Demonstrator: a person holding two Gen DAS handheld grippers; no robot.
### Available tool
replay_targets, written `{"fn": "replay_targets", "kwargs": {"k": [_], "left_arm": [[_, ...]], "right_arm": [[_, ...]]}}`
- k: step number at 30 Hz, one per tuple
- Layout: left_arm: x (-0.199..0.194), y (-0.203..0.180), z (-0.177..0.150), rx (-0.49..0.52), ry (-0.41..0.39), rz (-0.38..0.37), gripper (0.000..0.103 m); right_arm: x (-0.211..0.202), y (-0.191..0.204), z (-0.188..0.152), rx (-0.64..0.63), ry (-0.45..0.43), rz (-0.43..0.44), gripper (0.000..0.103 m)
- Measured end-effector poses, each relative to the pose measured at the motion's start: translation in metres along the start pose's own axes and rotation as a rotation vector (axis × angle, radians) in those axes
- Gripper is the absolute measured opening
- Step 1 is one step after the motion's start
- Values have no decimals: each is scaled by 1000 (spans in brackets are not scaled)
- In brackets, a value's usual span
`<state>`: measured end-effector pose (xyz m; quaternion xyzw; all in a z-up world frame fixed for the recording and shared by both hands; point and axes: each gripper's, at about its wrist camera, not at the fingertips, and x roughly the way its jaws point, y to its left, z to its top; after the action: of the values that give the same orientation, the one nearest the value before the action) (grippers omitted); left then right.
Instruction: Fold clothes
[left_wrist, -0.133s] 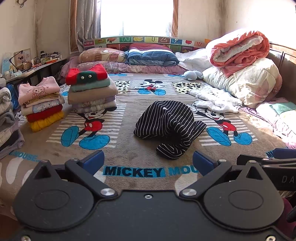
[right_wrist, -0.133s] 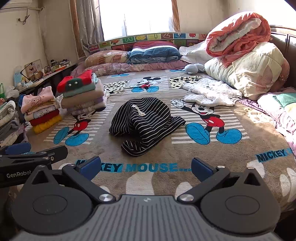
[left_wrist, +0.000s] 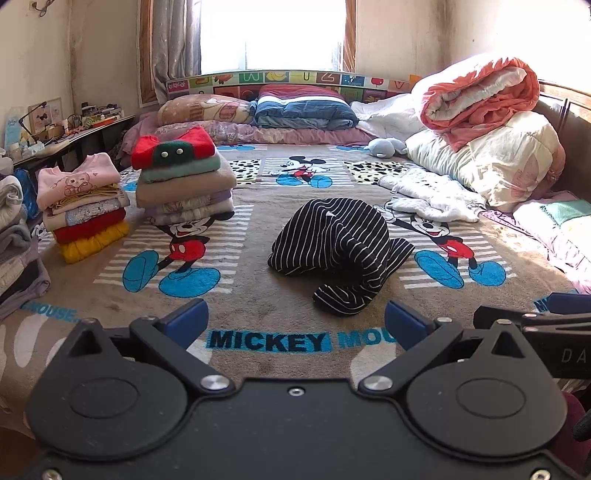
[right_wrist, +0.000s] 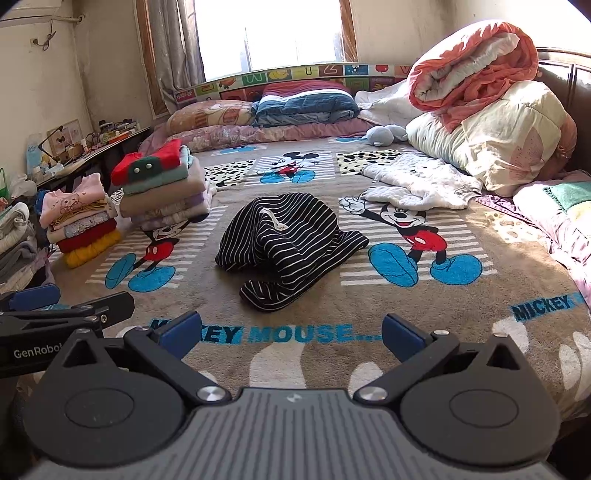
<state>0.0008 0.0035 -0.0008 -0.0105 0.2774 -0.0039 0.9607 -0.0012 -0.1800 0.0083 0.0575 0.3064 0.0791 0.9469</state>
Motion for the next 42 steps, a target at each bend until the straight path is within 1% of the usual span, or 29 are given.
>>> {"fn": "replay_targets", "kwargs": {"k": [2, 3, 5, 19, 28, 42], "left_arm": [[0, 2, -1, 1, -8, 0, 103], [3, -5, -2, 33, -5, 21, 103], [7, -4, 1, 20, 15, 21, 103], [20, -5, 0, 10, 34, 24, 103], [23, -2, 3, -7, 29, 14, 103], [31, -3, 2, -3, 29, 2, 103]], "right_arm": [[0, 1, 0, -12, 2, -3, 103], [0, 2, 1, -14, 5, 0, 103], [0, -2, -1, 7, 1, 18, 103], [20, 2, 1, -17, 43, 9, 103], [25, 1, 1, -15, 46, 9, 103], [30, 0, 3, -13, 52, 12, 103]]}}
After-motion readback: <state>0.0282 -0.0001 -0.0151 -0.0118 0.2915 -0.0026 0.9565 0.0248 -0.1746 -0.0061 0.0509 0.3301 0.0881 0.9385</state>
